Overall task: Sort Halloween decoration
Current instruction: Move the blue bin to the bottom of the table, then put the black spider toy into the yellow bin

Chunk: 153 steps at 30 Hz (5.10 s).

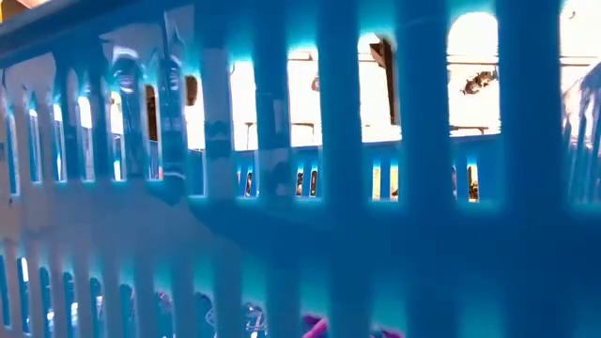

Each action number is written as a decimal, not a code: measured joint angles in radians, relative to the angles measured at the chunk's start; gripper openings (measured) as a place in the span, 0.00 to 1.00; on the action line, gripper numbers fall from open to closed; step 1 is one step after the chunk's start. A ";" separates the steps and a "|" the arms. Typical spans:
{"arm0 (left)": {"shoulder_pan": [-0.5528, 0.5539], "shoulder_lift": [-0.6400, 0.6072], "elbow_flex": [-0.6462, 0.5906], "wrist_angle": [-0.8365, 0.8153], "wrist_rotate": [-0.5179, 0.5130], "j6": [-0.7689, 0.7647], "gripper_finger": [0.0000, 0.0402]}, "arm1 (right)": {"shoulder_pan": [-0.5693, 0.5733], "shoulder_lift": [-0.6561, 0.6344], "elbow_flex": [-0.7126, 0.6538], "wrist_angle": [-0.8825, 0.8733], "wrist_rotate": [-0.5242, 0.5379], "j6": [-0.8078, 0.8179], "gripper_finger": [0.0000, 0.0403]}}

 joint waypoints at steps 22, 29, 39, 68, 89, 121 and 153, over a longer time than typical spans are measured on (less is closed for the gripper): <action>0.076 -0.197 -0.054 0.004 -0.203 0.107 0.00 | -0.297 -0.010 0.000 -0.035 0.063 -0.492 0.23; 0.201 -0.134 -0.098 0.240 -0.171 0.244 0.00 | -0.341 -0.010 0.000 -0.066 0.037 -0.577 0.23; 0.396 0.133 -0.098 0.353 -0.049 0.269 0.00 | -0.398 -0.010 0.000 -0.064 -0.003 -0.643 0.23; 0.408 0.329 -0.098 0.471 -0.056 0.219 0.00 | -0.424 -0.011 -0.001 -0.107 -0.090 -0.691 0.23; 0.308 0.330 -0.022 0.356 -0.196 0.287 0.23 | -0.417 -0.011 -0.001 -0.148 -0.087 -0.656 0.23; 0.364 0.417 -0.015 0.376 -0.161 0.198 0.26 | -0.377 -0.011 -0.001 -0.139 -0.087 -0.660 0.23; 0.364 0.330 -0.033 0.322 -0.113 -0.029 0.00 | -0.377 -0.011 -0.001 -0.132 -0.086 -0.657 0.23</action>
